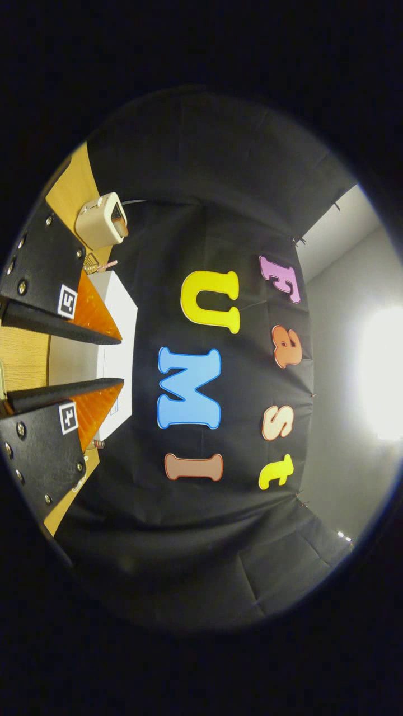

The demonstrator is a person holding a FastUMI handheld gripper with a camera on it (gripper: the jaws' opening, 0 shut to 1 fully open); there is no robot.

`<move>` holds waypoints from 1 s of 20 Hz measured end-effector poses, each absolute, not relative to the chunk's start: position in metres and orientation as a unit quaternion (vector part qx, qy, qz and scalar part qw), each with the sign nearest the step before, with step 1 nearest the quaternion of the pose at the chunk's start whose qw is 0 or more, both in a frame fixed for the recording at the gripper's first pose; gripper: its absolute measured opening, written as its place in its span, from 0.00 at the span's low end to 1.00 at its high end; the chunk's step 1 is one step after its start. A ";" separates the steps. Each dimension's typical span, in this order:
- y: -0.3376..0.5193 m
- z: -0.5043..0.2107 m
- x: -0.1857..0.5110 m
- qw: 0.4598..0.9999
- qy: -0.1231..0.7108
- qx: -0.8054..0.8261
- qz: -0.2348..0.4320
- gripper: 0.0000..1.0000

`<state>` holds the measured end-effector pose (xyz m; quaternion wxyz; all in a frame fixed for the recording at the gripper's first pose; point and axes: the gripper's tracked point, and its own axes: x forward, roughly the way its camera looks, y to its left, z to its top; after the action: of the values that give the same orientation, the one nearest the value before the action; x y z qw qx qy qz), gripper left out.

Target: Open the microwave, put the food inside, and close the microwave door.

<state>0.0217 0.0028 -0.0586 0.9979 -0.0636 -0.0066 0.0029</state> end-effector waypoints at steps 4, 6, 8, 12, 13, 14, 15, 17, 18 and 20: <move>0.008 -0.037 0.011 0.998 -0.011 -0.057 0.008 0.84; -0.001 -0.017 0.012 0.998 -0.028 -0.061 -0.006 0.95; 0.002 -0.010 0.011 0.998 -0.034 -0.049 -0.004 0.95; 0.003 -0.018 0.014 0.998 -0.019 -0.051 0.009 0.95; 0.000 -0.020 0.016 0.998 -0.015 -0.057 0.004 0.95; -0.001 -0.022 0.017 0.998 -0.011 -0.061 0.002 0.95; 0.000 -0.024 0.018 0.998 -0.008 -0.062 0.004 0.95; 0.001 -0.027 0.019 0.998 -0.002 -0.058 0.010 0.95; 0.001 -0.028 0.018 0.998 -0.001 -0.057 0.012 0.95; -0.001 -0.029 0.018 0.998 -0.001 -0.058 0.014 0.95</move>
<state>0.0179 -0.0015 -0.0293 0.9982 -0.0576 -0.0009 0.0141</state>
